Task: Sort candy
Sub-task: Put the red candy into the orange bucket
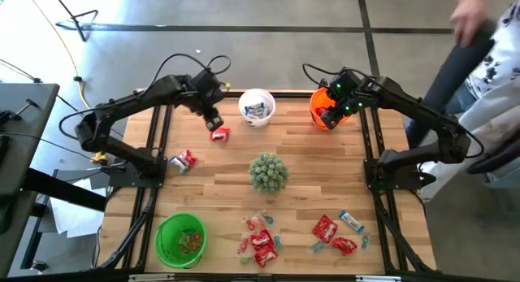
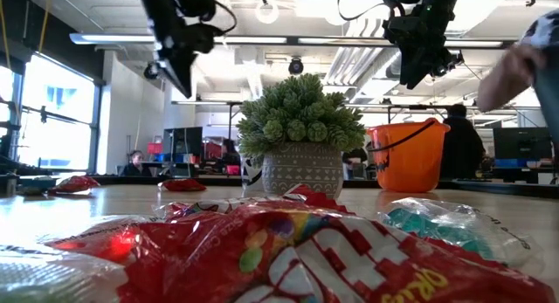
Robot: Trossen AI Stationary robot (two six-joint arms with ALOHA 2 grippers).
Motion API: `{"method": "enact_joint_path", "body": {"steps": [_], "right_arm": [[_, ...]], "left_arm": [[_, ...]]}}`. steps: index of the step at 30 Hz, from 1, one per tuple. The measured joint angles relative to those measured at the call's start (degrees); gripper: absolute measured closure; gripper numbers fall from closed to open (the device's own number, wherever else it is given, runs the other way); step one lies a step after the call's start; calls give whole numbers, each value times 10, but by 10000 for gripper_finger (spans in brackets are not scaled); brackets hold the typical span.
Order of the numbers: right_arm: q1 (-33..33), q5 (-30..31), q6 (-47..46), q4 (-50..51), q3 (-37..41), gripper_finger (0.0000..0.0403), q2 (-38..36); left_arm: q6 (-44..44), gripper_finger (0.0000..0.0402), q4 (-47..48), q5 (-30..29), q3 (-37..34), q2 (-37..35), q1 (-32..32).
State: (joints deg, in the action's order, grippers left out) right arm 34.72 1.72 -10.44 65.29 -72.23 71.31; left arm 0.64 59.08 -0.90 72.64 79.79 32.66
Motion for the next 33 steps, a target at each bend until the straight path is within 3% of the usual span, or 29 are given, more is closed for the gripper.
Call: {"method": "enact_joint_path", "body": {"steps": [10,18,21,33], "right_arm": [[0,0,0,0,0,258,0],[0,0,0,0,0,258,0],[0,0,0,0,0,258,0],[0,0,0,0,0,258,0]], "left_arm": [[-47,336,92,-15,-161,-123,-1],[-122,336,81,-9,-303,-216,-1],[-147,336,55,20,-345,-239,-1],[-233,313,38,58,-353,-254,-2]]}}
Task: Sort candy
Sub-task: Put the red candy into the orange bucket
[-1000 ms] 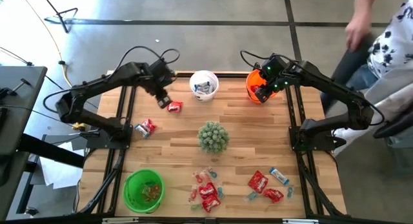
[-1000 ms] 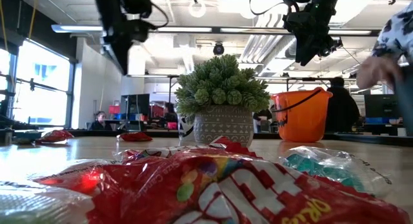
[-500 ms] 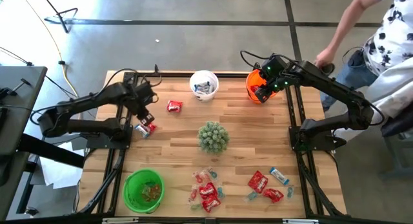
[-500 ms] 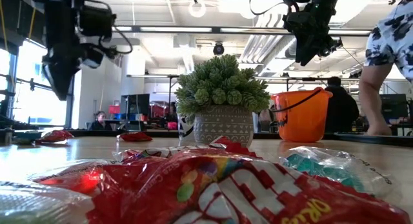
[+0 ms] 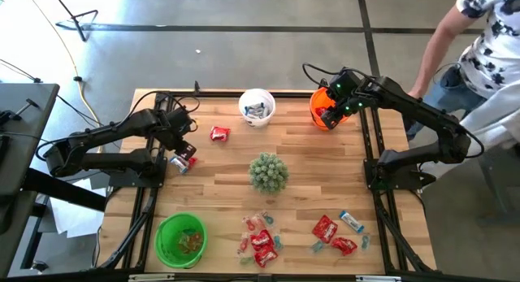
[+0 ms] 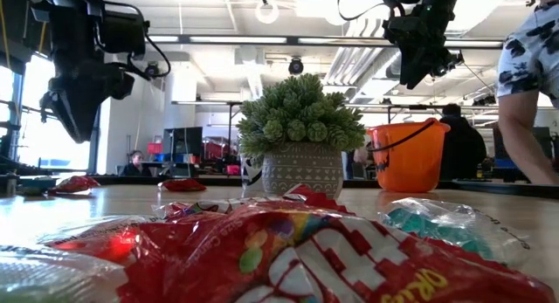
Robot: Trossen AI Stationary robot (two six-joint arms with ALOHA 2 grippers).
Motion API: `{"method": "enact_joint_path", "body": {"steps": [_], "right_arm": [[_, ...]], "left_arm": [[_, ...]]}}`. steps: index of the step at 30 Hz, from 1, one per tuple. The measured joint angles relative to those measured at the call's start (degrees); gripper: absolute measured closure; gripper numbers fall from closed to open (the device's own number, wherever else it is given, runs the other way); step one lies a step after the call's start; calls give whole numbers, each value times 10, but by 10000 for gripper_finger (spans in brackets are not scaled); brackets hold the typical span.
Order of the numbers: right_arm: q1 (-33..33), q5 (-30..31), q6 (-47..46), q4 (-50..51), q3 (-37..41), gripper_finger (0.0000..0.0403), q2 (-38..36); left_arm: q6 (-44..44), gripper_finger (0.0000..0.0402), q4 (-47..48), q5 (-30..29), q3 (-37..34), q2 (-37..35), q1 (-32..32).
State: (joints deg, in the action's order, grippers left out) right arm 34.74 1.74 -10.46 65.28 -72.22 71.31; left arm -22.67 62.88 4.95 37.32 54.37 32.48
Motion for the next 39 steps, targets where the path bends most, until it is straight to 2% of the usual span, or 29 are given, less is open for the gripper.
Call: {"method": "enact_joint_path", "body": {"steps": [9,21,29,39], "right_arm": [[0,0,0,0,0,258,0],[0,0,0,0,0,258,0],[0,0,0,0,0,258,0],[0,0,0,0,0,258,0]], "left_arm": [[-123,311,-23,22,0,0,-27],[-355,311,-130,18,0,7,-122],[-521,311,-147,-22,0,31,-214],[-724,302,-151,-115,0,43,-333]]}}
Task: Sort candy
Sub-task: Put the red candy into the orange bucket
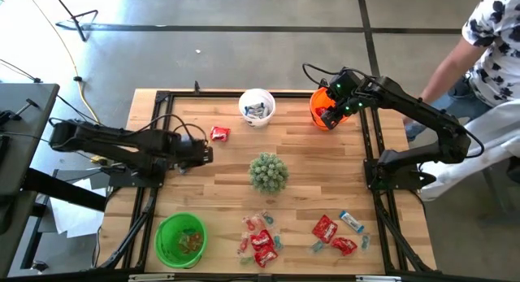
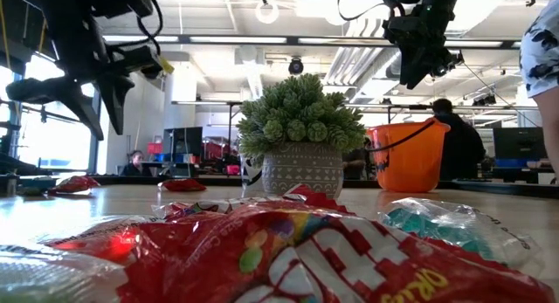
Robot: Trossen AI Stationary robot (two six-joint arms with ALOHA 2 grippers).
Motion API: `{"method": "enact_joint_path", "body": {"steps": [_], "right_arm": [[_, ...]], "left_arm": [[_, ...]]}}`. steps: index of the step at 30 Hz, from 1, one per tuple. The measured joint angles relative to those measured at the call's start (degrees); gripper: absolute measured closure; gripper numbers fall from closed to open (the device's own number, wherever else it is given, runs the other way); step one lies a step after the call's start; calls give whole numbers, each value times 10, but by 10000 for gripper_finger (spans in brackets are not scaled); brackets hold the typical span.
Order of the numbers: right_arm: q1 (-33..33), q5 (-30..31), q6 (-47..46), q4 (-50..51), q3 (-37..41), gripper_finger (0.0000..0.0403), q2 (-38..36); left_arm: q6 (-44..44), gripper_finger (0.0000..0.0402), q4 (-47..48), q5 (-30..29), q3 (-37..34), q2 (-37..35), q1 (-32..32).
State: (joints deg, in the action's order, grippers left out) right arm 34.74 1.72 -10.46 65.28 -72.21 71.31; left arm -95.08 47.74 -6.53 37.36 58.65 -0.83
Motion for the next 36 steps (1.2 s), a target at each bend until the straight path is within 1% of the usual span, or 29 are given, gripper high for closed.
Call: {"method": "enact_joint_path", "body": {"steps": [4,8,13,17,21,25,29,33,36], "right_arm": [[0,0,0,0,0,258,0],[0,0,0,0,0,258,0],[0,0,0,0,0,258,0],[0,0,0,0,0,258,0],[0,0,0,0,0,258,0],[0,0,0,0,0,258,0],[0,0,0,0,0,258,0],[0,0,0,0,0,258,0],[0,1,-1,0,0,258,0]], "left_arm": [[-61,291,0,-30,0,1,-36],[-97,280,9,-64,0,10,-60],[-123,268,26,-126,0,33,-69],[-123,265,29,-162,0,59,-67],[-122,265,13,-180,0,82,-67],[-98,265,-4,-181,0,97,-67],[-94,265,-13,-187,0,106,-62],[-93,265,-26,-190,0,114,-39],[-74,265,-29,-191,0,123,-11]]}}
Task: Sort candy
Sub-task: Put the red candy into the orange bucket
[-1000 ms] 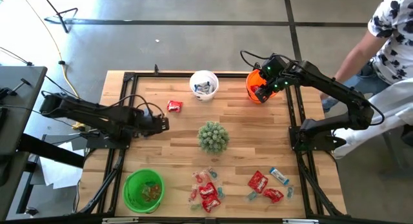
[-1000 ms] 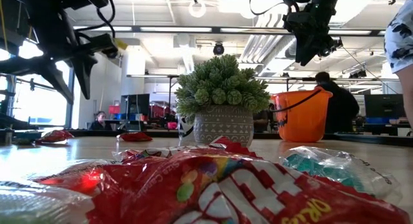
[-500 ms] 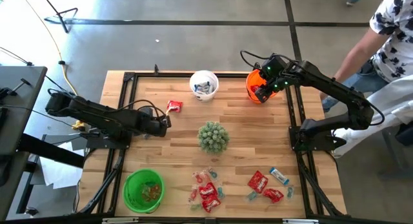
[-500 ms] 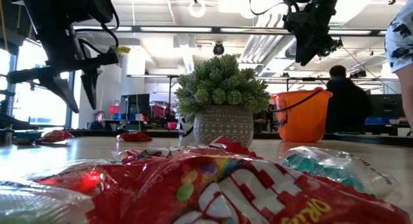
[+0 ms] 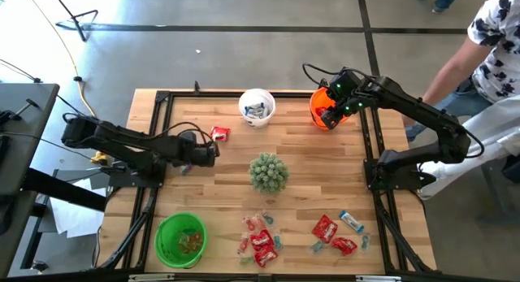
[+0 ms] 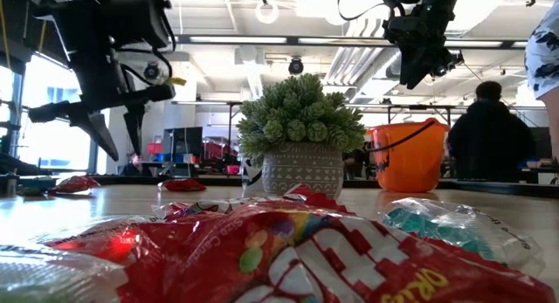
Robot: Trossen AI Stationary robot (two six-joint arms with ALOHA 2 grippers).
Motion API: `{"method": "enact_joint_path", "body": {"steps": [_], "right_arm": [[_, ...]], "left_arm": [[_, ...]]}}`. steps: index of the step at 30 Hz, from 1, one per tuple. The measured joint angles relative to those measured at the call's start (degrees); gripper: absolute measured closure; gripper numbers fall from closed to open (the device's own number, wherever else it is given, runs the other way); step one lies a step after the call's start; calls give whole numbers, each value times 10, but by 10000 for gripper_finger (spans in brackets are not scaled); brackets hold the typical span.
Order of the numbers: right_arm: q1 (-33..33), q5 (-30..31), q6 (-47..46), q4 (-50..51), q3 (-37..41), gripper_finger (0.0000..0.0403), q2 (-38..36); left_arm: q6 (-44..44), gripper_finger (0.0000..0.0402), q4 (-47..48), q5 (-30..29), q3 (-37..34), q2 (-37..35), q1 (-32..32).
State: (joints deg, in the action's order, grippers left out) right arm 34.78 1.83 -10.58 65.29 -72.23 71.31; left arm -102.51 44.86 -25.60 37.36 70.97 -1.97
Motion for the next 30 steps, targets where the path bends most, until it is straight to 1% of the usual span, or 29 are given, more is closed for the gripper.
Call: {"method": "enact_joint_path", "body": {"steps": [5,7,10,14,18,21,24,27,30], "right_arm": [[2,25,1,0,0,258,0],[2,25,1,0,0,258,0],[2,25,1,0,0,258,0],[2,21,19,0,0,258,0],[2,-7,85,0,0,258,0],[2,-11,120,0,0,258,0],[2,-11,118,0,0,258,0],[2,-11,99,0,0,258,0],[2,-13,75,0,0,258,0]], "left_arm": [[55,265,-17,5,0,5,49],[80,265,-24,18,0,5,64],[140,265,-34,21,0,5,85],[271,256,-72,23,0,5,117],[422,235,-114,69,0,5,153],[543,221,-133,99,0,5,178],[652,216,-157,125,0,5,203],[741,216,-179,150,0,5,226],[833,216,-190,162,0,5,245]]}}
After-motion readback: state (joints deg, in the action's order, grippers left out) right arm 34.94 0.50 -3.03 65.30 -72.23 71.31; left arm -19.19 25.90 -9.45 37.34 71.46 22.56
